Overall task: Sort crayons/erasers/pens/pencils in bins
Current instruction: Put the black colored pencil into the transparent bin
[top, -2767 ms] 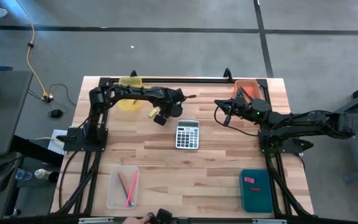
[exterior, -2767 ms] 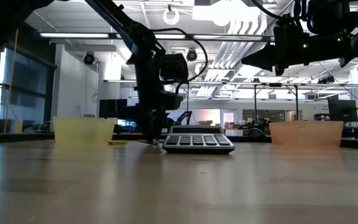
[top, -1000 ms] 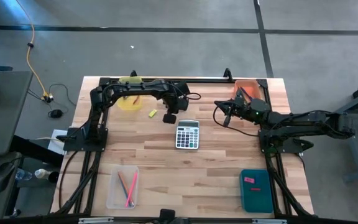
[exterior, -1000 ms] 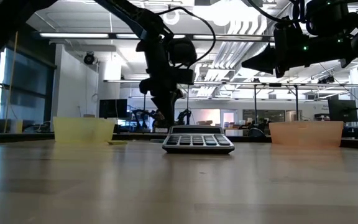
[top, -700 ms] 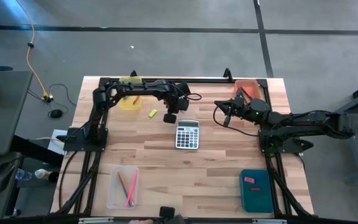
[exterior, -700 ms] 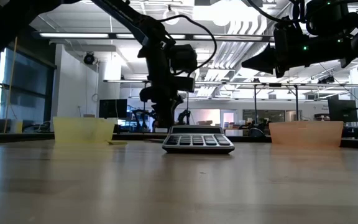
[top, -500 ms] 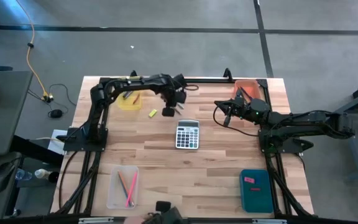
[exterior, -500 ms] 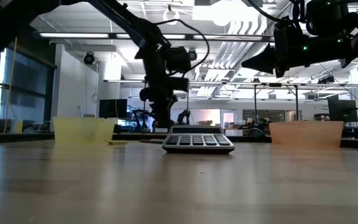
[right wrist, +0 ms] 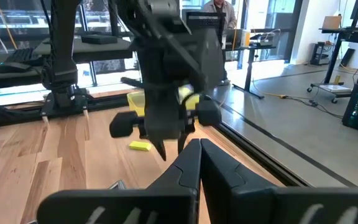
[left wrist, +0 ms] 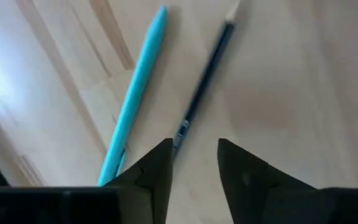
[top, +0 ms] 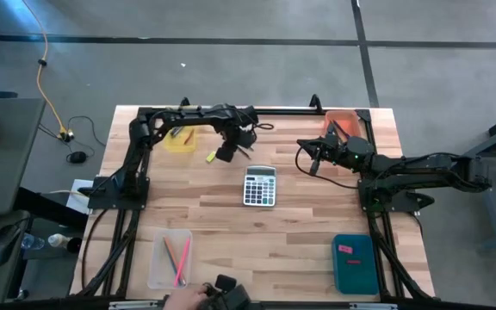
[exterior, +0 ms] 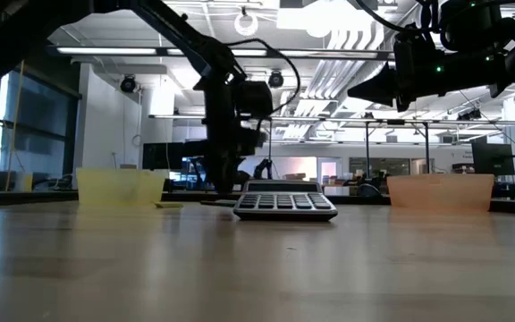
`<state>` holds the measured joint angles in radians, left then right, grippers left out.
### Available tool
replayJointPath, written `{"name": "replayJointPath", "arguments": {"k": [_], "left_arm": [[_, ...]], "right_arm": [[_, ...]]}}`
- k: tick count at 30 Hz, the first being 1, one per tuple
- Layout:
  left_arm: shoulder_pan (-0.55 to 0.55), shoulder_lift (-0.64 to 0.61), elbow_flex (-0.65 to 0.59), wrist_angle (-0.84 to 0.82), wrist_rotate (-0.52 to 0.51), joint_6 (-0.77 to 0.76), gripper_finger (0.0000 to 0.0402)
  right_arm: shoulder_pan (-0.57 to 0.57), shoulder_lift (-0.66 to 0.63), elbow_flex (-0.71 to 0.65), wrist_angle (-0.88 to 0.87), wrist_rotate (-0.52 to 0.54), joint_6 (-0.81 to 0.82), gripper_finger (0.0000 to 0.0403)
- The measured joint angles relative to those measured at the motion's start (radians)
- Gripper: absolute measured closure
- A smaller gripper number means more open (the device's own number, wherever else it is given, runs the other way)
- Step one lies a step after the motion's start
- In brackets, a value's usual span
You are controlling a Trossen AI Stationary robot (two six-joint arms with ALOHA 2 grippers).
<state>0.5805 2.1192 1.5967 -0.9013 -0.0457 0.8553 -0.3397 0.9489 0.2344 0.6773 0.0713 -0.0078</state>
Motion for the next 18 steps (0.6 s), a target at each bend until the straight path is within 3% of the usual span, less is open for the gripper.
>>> {"name": "replayJointPath", "arguments": {"k": [8, 18], "left_arm": [[-0.001, 0.05, 0.0, 0.044, -0.038, 0.022, 0.0287], [-0.006, 0.052, 0.0, -0.06, -0.038, 0.014, 0.0365]], "right_arm": [[0.0, 0.0, 0.0, 0.0, 0.0, 0.0, 0.0403], [0.0, 0.0, 0.0, 0.0, 0.0, 0.0, 0.0403]]}}
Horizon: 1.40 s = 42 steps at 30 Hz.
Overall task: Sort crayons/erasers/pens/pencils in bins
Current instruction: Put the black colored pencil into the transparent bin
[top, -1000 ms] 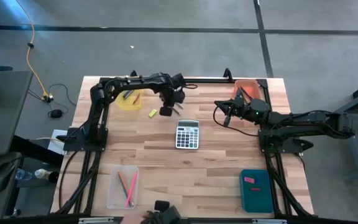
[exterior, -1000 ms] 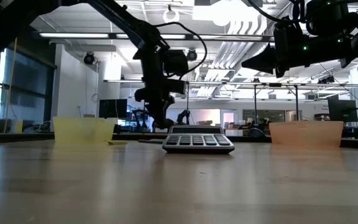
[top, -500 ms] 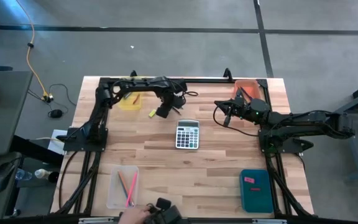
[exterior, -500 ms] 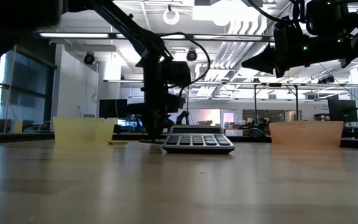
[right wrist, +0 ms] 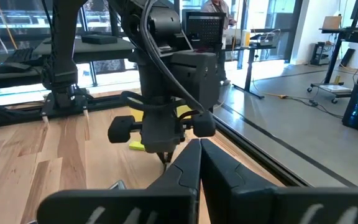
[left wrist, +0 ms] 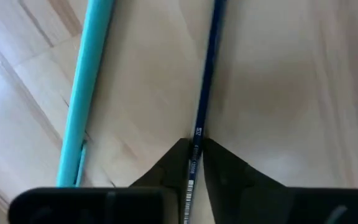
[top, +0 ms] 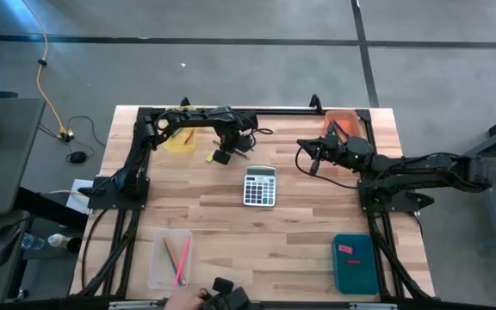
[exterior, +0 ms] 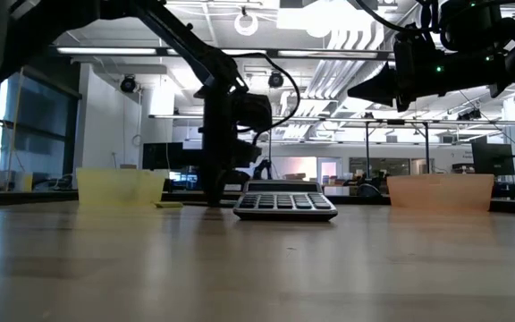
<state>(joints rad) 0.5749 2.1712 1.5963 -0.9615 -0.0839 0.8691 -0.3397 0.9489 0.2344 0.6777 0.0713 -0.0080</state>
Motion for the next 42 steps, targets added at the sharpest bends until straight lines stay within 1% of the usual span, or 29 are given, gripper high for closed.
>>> {"name": "replayJointPath", "arguments": {"k": [2, 5, 12, 16, 20, 24, 27, 32, 39, 42], "left_arm": [[-0.008, 0.0, 0.0, 0.004, -0.001, -0.027, 0.0371], [-0.02, 0.0, 0.0, 0.005, 0.001, -0.067, 0.0367], [-0.028, 0.0, 0.0, 0.044, 0.027, -0.157, 0.0321], [-0.025, 0.023, 0.006, 0.037, 0.024, -0.175, 0.0313], [-0.029, 0.051, 0.009, 0.032, -0.013, -0.175, 0.0327], [-0.038, 0.053, 0.008, 0.028, -0.045, -0.167, 0.0363], [-0.037, 0.041, 0.003, 0.034, -0.048, -0.17, 0.0391], [-0.034, 0.002, -0.003, 0.041, -0.014, -0.192, 0.0395], [-0.029, -0.08, -0.003, 0.04, -0.012, -0.278, 0.04], [-0.024, -0.106, -0.003, 0.036, 0.031, -0.335, 0.0401]], "right_arm": [[0.0, 0.0, 0.0, 0.0, 0.0, 0.0, 0.0403], [0.0, 0.0, 0.0, 0.0, 0.0, 0.0, 0.0403], [0.0, 0.0, 0.0, 0.001, 0.0, 0.0, 0.0403], [0.0, 0.0, 0.0, 0.008, 0.0, 0.0, 0.0403], [0.0, 0.0, 0.0, 0.009, 0.0, 0.003, 0.0403], [0.0, 0.0, 0.0, 0.008, 0.0, 0.003, 0.0403], [0.0, 0.0, 0.0, 0.008, 0.0, 0.0, 0.0403], [0.0, 0.0, 0.0, 0.008, 0.0, 0.0, 0.0403], [0.0, 0.0, 0.0, 0.008, 0.0, 0.0, 0.0403], [0.0, 0.0, 0.0, 0.008, 0.0, 0.0, 0.0403]]}}
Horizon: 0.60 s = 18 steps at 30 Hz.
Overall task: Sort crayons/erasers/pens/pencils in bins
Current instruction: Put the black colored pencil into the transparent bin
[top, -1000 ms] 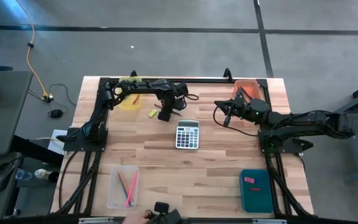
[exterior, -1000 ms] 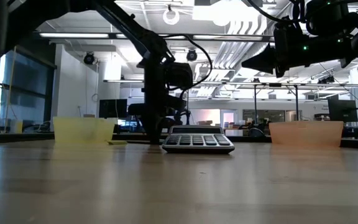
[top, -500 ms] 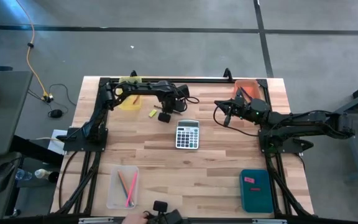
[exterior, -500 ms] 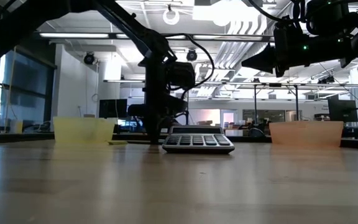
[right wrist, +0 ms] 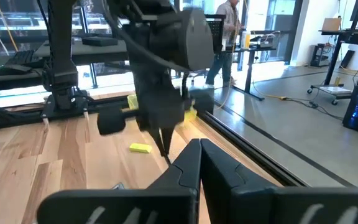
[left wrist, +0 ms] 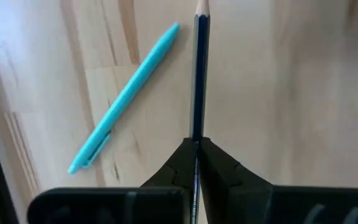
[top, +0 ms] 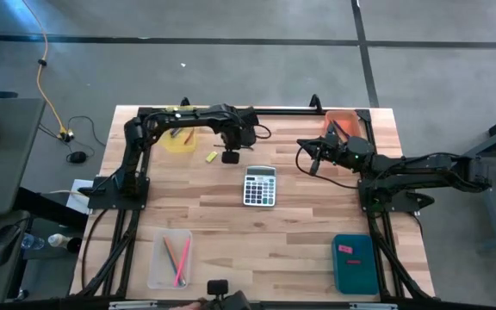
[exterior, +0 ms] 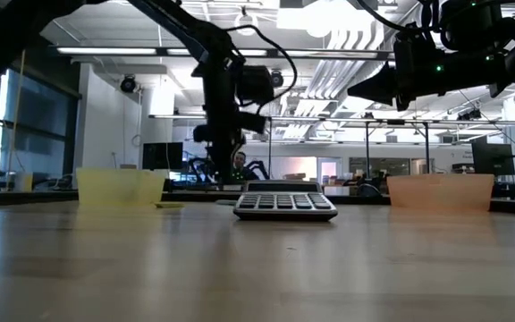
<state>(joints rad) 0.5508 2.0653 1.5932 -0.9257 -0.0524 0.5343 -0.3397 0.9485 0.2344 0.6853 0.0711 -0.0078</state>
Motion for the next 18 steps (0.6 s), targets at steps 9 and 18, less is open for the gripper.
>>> {"name": "replayJointPath", "arguments": {"k": [9, 18], "left_arm": [[0.0, -0.066, 0.002, -0.044, 0.15, -0.242, 0.0401], [-0.041, -0.066, -0.099, 0.061, 0.191, -0.325, 0.0401]], "right_arm": [[0.0, 0.0, 0.0, 0.0, 0.0, 0.0, 0.0403], [0.0, 0.0, 0.0, -0.001, 0.0, 0.0, 0.0403]]}}
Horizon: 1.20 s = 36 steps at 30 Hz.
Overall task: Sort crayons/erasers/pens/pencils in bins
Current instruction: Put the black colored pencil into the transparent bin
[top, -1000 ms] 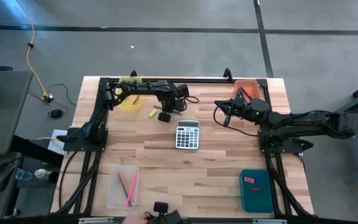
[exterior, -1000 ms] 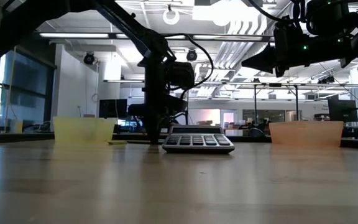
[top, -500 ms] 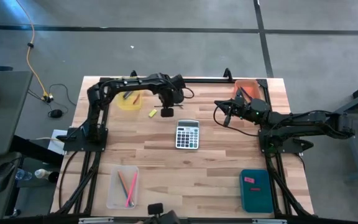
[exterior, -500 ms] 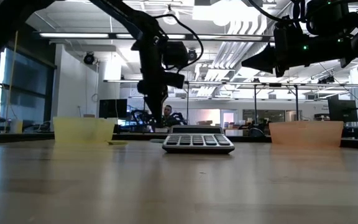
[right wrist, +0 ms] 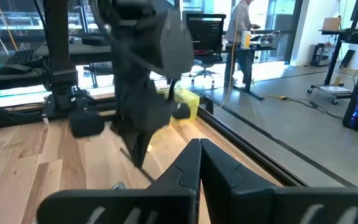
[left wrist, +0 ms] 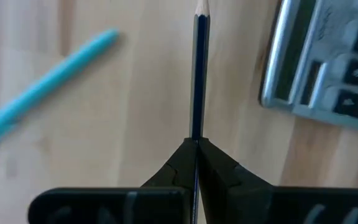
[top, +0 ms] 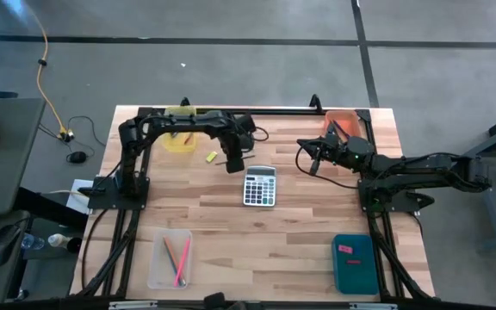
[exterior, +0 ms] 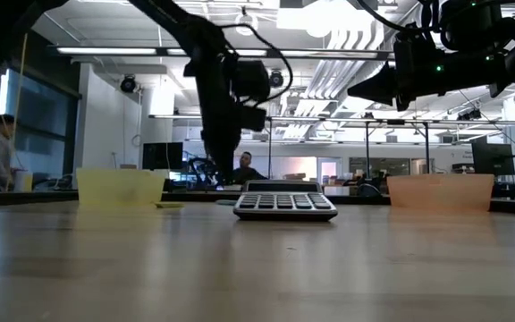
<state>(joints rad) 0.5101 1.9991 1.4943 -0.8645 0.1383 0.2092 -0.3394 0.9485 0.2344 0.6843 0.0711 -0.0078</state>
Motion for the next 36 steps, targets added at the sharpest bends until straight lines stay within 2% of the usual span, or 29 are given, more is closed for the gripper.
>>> {"name": "replayJointPath", "arguments": {"k": [6, 12, 19, 25, 30, 33, 36], "left_arm": [[0.0, 0.0, -0.152, 0.157, -0.001, -0.052, 0.0401], [-0.002, -0.007, -0.216, 0.217, 0.001, -0.051, 0.0401], [-0.031, -0.006, -0.217, 0.181, 0.006, -0.011, 0.0393], [-0.057, -0.003, -0.219, 0.145, -0.054, 0.005, 0.0345], [-0.062, -0.003, -0.218, 0.122, -0.053, 0.019, 0.0314], [-0.061, -0.003, -0.218, 0.09, -0.052, 0.015, 0.0319], [-0.064, -0.003, -0.218, 0.053, -0.055, 0.014, 0.0349]], "right_arm": [[0.0, 0.0, 0.0, -0.002, 0.0, 0.0, 0.0403], [0.0, 0.0, 0.0, -0.001, 0.0, 0.0, 0.0403], [0.0, 0.0, 0.0, 0.0, 0.0, 0.0, 0.0403], [0.0, 0.0, 0.0, 0.001, 0.0, 0.0, 0.0403], [0.0, 0.0, 0.0, 0.001, 0.0, 0.0, 0.0403], [0.0, 0.0, 0.0, 0.001, 0.0, 0.0, 0.0403], [0.0, 0.0, 0.0, 0.001, 0.0, 0.0, 0.0403]]}}
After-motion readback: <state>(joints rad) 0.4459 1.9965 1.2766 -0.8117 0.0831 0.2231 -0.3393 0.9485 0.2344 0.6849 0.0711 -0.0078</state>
